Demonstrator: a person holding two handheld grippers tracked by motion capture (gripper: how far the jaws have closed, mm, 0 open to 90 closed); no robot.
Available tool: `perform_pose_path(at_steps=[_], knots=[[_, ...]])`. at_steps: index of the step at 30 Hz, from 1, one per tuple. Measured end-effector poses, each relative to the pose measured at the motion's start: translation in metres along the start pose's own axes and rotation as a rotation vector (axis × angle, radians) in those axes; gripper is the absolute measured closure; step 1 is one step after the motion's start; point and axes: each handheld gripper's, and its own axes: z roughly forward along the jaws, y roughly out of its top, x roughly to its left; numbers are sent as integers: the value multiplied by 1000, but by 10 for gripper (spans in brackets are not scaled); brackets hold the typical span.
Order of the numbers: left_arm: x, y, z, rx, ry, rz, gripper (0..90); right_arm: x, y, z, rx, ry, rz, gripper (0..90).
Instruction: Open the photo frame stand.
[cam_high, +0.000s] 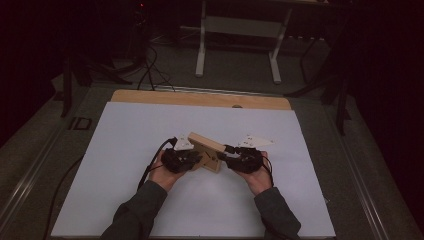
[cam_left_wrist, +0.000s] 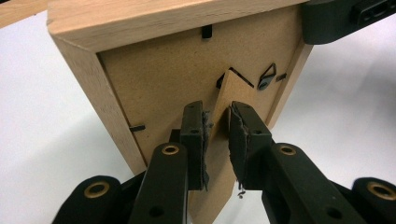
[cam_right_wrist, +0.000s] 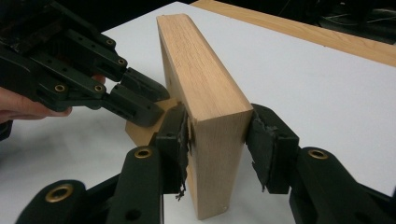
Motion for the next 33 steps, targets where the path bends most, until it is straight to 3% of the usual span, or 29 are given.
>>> perform_pose_path(at_steps=[5,10,15,21,26,33], knots=[[-2,-2,-2,1,-12,10,777,4,-3,-1,0,17,-12,571],[-7,-6,-4,16,-3,46,778,14,-6,-2,0,17,-30,553],[-8,-12,-7,6,-25,40,756,22,-7,-3,10,11,-65,544],[-9,-18,-8,5,-33,36,742,24,-12,-3,7,26,-63,533],[-13,-23,-11,3,-22,49,722,29,-12,-4,16,26,-75,524],[-14,-34,-16,3,-14,38,710,33,-13,-4,25,26,-90,512]])
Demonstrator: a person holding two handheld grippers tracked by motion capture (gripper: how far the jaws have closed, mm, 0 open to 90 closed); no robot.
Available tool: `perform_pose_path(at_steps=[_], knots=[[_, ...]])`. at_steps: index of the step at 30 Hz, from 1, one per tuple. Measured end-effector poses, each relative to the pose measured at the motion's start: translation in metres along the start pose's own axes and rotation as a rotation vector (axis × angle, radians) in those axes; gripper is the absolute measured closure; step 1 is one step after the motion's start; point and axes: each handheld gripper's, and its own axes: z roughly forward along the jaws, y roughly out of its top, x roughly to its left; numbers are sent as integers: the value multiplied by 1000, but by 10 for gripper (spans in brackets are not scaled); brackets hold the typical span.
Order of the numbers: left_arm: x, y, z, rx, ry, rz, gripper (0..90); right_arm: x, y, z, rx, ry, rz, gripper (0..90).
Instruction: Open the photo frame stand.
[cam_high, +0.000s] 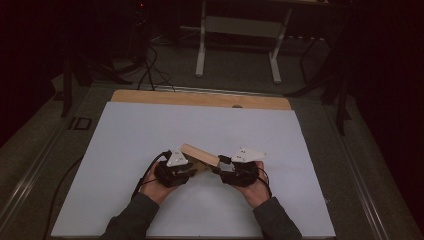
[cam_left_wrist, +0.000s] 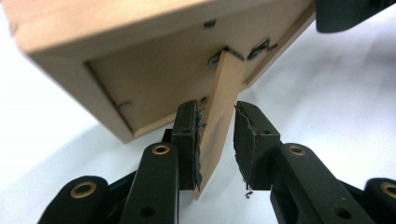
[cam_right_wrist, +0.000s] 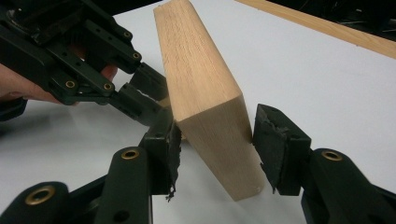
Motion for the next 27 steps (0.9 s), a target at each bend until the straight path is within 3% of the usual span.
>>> perform_pose_path(at_steps=[11,20,27], knots=[[2,-11,-1,-20,-17,-34,701,4,-1,1,12,11,-15,486],[3,-17,1,0,-11,-44,694,2,-2,2,15,31,-19,464],[5,-20,1,9,-21,-55,677,2,1,-1,14,47,-26,349]])
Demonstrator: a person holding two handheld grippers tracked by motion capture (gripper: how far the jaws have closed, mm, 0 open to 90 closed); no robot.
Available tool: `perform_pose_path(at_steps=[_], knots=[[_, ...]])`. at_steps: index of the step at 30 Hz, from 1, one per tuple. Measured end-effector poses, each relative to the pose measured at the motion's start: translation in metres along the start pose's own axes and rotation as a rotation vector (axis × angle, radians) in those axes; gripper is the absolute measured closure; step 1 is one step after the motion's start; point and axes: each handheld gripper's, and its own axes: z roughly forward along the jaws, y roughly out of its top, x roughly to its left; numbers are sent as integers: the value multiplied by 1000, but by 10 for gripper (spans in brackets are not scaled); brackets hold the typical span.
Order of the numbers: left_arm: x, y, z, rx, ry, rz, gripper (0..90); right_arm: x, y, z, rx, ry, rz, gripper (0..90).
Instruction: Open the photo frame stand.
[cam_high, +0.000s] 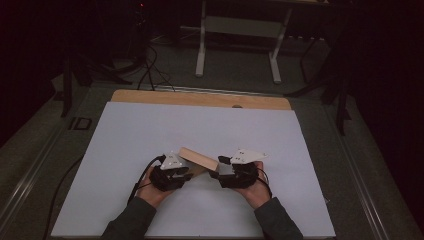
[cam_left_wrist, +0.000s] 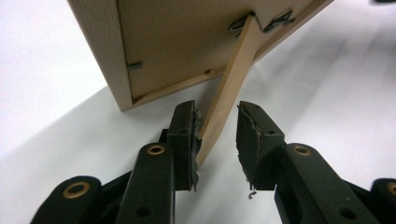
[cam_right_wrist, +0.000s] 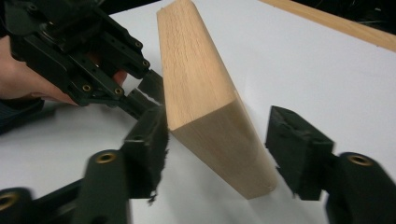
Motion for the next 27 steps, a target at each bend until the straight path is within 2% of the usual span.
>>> perform_pose_path(at_steps=[3,8,19,23,27], knots=[[1,-1,0,4,9,1,630,-2,1,-4,-7,-2,4,312],[3,-2,-5,-26,18,-13,574,-6,1,-9,-20,-1,9,292],[14,-1,-24,-116,8,-40,566,-8,3,-14,-36,37,6,299],[17,-2,-30,-142,19,-47,567,-10,3,-17,-47,44,9,303],[17,-1,-36,-167,45,-35,575,-10,5,-22,-58,45,-5,311]])
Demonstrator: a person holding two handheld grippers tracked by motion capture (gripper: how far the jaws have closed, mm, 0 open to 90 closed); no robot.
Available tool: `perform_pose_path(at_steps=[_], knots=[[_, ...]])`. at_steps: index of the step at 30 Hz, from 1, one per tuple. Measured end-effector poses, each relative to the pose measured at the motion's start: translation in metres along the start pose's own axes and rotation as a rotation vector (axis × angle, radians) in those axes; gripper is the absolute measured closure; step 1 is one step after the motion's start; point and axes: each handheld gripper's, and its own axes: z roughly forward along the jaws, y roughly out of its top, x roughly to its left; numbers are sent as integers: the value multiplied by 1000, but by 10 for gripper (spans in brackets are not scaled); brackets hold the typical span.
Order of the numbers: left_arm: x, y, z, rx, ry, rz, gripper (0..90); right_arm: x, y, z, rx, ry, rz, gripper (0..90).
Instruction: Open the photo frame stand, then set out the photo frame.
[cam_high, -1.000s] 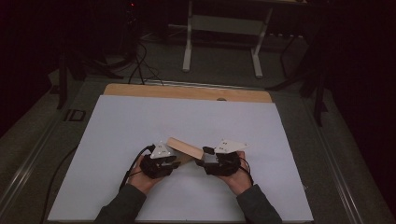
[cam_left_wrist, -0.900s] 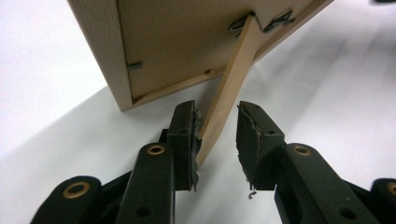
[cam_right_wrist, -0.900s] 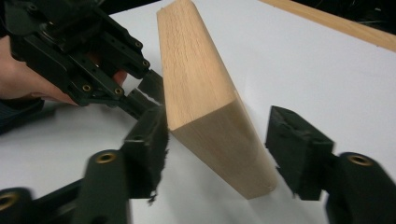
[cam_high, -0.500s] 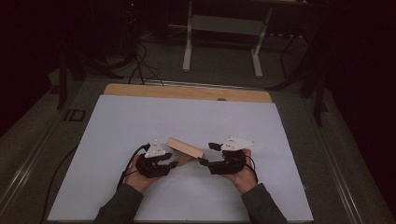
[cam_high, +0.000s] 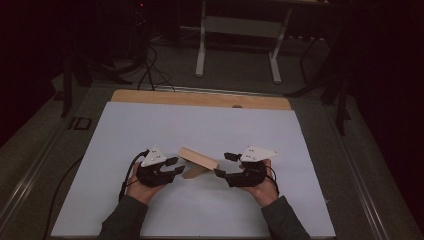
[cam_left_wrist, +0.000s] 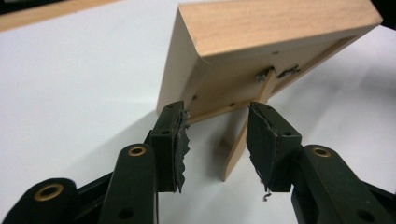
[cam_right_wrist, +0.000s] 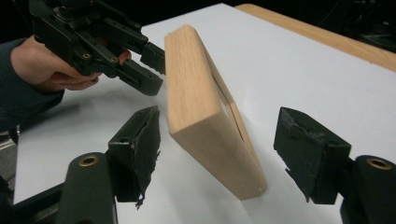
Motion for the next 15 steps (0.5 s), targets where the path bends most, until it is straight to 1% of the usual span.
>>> perform_pose_path(at_steps=[3,4,7,8,9,10,11,13,14,15], knots=[[1,0,-1,-4,4,-4,576,-1,2,-4,-16,-2,5,315],[3,0,-4,-12,12,-14,576,-5,3,-9,-35,-14,13,316],[5,1,-5,-26,14,-23,578,-8,2,-12,-48,-20,27,316],[6,1,-6,-28,18,-23,578,-13,0,-17,-61,-37,48,320],[7,1,-7,-29,19,-25,578,-13,0,-17,-61,-37,48,320],[7,1,-7,-32,14,-31,579,-15,-1,-18,-63,-49,53,320],[8,1,-8,-33,17,-30,587,-20,-3,-21,-74,-69,80,321],[8,1,-9,-38,11,-34,603,-21,-3,-21,-75,-78,87,323],[8,1,-10,-44,11,-34,603,-23,-4,-21,-74,-91,95,325],[9,1,-10,-48,3,-38,619,-27,-7,-21,-69,-115,110,340]])
